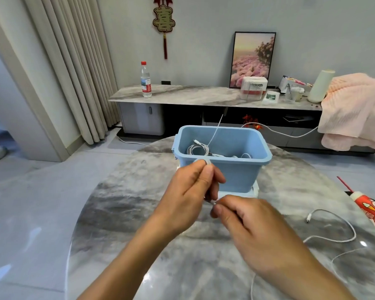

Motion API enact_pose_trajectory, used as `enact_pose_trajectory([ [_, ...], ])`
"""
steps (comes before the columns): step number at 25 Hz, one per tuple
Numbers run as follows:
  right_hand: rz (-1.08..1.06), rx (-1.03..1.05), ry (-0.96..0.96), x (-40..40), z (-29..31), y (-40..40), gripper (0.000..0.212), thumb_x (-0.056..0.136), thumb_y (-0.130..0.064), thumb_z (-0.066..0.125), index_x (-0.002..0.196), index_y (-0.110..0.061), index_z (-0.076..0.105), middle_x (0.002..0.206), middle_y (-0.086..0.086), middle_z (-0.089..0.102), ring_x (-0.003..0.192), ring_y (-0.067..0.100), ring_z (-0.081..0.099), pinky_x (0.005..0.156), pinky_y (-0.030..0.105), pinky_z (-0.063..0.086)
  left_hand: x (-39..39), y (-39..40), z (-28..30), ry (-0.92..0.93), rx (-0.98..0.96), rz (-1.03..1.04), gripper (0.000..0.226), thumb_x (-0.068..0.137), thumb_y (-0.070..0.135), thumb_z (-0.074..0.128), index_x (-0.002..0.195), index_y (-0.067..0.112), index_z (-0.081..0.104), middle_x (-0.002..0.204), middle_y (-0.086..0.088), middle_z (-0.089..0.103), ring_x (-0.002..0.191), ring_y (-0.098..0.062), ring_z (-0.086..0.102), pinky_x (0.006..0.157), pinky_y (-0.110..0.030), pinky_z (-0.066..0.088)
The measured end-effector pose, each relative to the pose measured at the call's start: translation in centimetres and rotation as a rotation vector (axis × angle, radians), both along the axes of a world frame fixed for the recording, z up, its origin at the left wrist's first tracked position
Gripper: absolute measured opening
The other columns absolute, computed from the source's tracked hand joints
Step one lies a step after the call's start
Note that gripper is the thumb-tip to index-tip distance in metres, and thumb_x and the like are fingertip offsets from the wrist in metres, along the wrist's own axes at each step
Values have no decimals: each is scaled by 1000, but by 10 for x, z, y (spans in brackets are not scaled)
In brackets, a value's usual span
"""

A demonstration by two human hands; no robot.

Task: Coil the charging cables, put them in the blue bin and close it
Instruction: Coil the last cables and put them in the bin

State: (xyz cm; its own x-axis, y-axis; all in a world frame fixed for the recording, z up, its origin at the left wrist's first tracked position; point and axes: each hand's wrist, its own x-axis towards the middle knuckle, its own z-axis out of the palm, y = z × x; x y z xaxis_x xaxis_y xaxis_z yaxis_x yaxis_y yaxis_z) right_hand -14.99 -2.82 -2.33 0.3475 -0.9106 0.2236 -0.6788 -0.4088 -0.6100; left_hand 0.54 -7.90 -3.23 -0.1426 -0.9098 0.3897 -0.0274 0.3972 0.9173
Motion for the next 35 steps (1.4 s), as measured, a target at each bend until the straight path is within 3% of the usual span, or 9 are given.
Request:
enact_pose_trajectory([
  [5,71,-479,191,-35,32,-21,24,84,-51,58,78,-32,70,61,-12,63,56,7,56,49,34,48,-13,15,2,-179,33,-226,41,98,27,40,60,20,52,55,0,50,50,-14,43,53,-25,37],
  [9,133,-209,-361,-47,23,-46,35,72,-55,76,73,-20,69,59,4,61,52,23,53,50,37,43,-11,16,14,114,448,-559,33,86,21,39,54,16,43,42,4,27,42,-16,21,53,-31,33],
  [12,72,-8,-682,-41,-1,-53,20,79,-41,74,70,-23,74,51,-1,51,48,7,40,47,17,32,-7,21,16,458,612,-831,30,92,20,34,65,15,47,47,4,24,44,-14,20,60,-33,39],
  [16,-21,293,-649,-2,-42,-33,22,96,-27,57,82,-25,74,49,-10,36,43,2,28,44,15,25,-5,12,14,937,529,-421,32,99,17,34,77,12,56,56,2,36,49,-12,32,77,-31,46],
  [18,55,322,-440,13,-45,-18,18,102,-22,50,94,-22,67,56,-14,49,52,1,42,53,18,34,-4,3,9,792,441,-116,32,102,17,34,81,9,57,56,0,45,50,-13,41,85,-40,49],
  [21,92,127,-15,10,-18,-4,16,98,-31,43,96,-25,57,86,-12,67,82,9,61,77,35,50,-9,8,0,139,126,60,31,105,19,36,85,9,58,61,-3,59,58,-13,53,69,-37,49],
  [25,81,-22,82,-10,27,-6,21,92,-31,57,72,-24,56,55,-16,54,57,7,49,54,25,40,-12,10,-9,-358,-119,51,31,100,30,40,75,16,53,65,4,53,60,-13,50,57,-35,43],
  [29,253,-315,377,-37,37,-26,21,88,-52,50,87,-37,64,60,-21,60,59,3,54,48,28,41,-10,7,0,-361,238,-272,35,90,28,42,57,16,48,56,2,41,53,-14,36,61,-34,34],
  [35,168,-370,363,-64,18,-42,28,94,-56,37,88,-34,54,64,-20,46,62,4,44,47,28,40,-7,12,9,-269,475,-456,32,83,25,41,54,14,50,44,-2,30,42,-16,26,67,-35,43],
])
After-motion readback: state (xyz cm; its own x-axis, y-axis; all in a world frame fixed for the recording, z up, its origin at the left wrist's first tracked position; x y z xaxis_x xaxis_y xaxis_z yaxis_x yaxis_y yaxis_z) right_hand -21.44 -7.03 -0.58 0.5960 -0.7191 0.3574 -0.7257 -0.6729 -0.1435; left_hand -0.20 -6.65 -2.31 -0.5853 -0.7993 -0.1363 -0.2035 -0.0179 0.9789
